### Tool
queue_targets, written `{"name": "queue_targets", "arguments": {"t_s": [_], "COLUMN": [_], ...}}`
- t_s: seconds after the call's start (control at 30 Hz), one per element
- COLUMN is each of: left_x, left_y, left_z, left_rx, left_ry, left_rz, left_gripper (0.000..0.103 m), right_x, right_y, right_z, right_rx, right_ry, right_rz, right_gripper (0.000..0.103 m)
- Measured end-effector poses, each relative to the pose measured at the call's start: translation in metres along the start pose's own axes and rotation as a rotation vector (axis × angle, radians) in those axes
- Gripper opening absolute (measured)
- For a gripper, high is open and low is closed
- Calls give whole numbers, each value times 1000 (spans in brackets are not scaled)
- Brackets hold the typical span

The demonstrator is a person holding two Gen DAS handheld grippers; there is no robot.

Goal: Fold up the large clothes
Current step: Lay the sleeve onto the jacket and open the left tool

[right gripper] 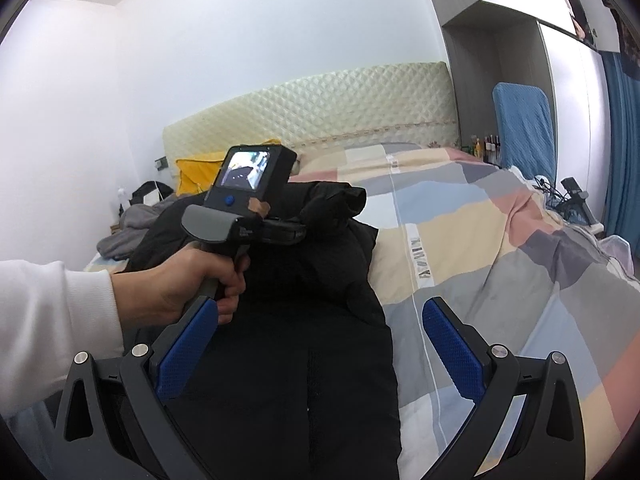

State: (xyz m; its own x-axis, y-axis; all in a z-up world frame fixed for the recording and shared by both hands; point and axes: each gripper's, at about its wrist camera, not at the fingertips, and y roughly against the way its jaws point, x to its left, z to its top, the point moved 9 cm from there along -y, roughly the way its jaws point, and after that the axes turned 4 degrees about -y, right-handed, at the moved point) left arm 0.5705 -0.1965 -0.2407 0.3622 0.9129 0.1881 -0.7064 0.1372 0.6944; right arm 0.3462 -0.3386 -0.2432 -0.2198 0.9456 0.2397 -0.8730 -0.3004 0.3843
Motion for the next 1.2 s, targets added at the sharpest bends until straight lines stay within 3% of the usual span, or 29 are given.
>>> {"name": "queue_targets", "arguments": {"t_s": [0.13, 0.27, 0.3, 0.33, 0.4, 0.57, 0.9, 1.03, 1.2], "left_x": [-2, 2, 5, 6, 8, 12, 65, 94, 118], "left_y": [-8, 11, 18, 21, 32, 54, 128, 154, 179], "left_z": [-5, 6, 9, 10, 14, 14, 14, 0, -27], "left_rx": [34, -49, -69, -80, -109, -126, -190, -192, -177], "left_ry": [-9, 23, 36, 44, 42, -10, 130, 206, 232], "left_rz": [2, -15, -7, 1, 21, 32, 18, 8, 0], "left_gripper": [4, 15, 28, 53, 87, 88, 88, 88, 88], "right_x": [-3, -8, -8, -7, -3, 6, 19, 27, 38], "right_y": [-2, -8, -9, -10, -12, -18, -12, -10, -8], "right_z": [0, -4, -4, -5, -6, -10, -3, 0, -1], "right_rx": [-1, 17, 21, 25, 29, 44, -8, -20, -37], "right_ry": [-2, -17, -20, -24, -19, 21, 49, 65, 111], "right_rz": [-18, -29, -27, -21, -12, -5, 20, 28, 20], "right_gripper": [103, 103, 103, 103, 103, 103, 103, 103, 103]}}
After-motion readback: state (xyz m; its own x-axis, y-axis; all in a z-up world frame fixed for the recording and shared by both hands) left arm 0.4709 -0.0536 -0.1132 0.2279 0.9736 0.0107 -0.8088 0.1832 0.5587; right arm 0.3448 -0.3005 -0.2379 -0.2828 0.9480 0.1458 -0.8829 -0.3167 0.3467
